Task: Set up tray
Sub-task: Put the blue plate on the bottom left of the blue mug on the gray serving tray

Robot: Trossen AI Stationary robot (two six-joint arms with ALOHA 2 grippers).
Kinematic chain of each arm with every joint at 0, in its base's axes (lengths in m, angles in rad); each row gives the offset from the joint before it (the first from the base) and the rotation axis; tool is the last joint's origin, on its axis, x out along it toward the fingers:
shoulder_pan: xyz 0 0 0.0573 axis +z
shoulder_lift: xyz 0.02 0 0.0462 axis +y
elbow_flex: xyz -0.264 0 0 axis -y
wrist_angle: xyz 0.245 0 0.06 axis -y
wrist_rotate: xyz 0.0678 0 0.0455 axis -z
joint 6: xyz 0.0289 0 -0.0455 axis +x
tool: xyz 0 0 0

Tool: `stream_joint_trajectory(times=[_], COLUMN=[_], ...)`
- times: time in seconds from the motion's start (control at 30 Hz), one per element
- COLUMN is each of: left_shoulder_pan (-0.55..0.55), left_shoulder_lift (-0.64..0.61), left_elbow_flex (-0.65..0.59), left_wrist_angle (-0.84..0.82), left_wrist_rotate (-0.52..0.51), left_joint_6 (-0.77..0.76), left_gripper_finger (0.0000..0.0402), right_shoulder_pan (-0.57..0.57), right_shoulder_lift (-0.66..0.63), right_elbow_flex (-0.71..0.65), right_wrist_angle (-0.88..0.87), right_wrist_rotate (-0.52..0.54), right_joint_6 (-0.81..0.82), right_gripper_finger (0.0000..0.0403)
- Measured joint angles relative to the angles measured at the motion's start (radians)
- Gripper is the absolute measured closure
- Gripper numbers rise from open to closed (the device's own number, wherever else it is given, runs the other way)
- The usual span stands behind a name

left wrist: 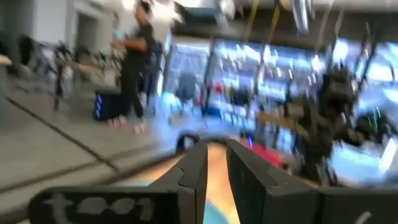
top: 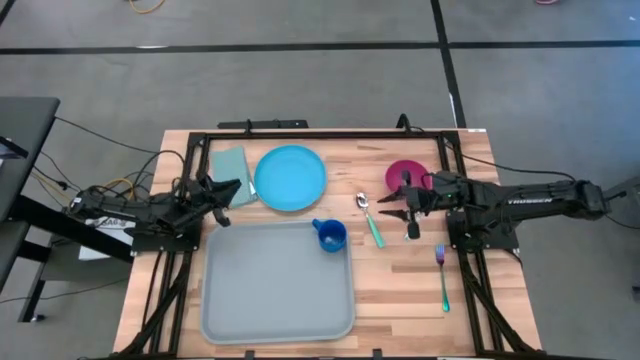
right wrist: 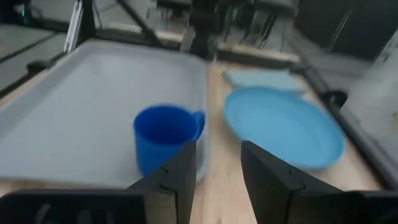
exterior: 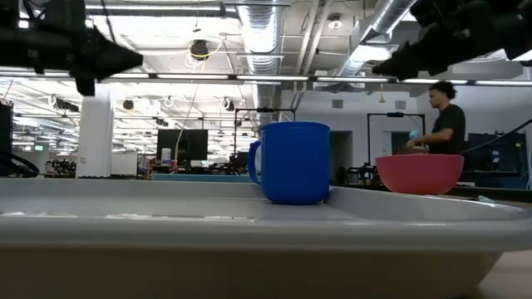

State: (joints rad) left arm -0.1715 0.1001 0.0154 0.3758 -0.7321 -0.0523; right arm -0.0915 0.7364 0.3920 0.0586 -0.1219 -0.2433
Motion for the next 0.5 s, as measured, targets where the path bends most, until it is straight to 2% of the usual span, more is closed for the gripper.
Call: stream_joint_trajectory(times=[0.07, 0.13, 0.33, 0.5], left_shoulder_pan=[0.008, 0.013, 0.014, 0.014], left_shoulder_lift=[0.0, 0.0, 0.054, 0.207], left_elbow_flex=[0.002, 0.017, 0.131, 0.256], left_wrist_angle=[0.108, 0.148, 0.057, 0.056], left_wrist_rotate=[-0.007, 0.0, 0.009, 0.0], left_joint_6=[0.055, 0.105, 0.176, 0.285], left_gripper_finger=[0.0354, 0.0354, 0.0351, 0.0326], right_shoulder_pan=[-0.009, -0.02, -0.053, -0.083], right_shoulder_lift=[0.0, 0.0, 0.0, 0.0], right_elbow_flex=[0.0, 0.0, 0.001, 0.001], right_wrist_angle=[0.038, 0.065, 0.098, 0.101], right_wrist_rotate=[0.0, 0.0, 0.001, 0.0], right_joint_6=[-0.001, -0.013, -0.053, -0.056], right_gripper_finger=[0.0285, 0.0285, 0.0285, 0.0285])
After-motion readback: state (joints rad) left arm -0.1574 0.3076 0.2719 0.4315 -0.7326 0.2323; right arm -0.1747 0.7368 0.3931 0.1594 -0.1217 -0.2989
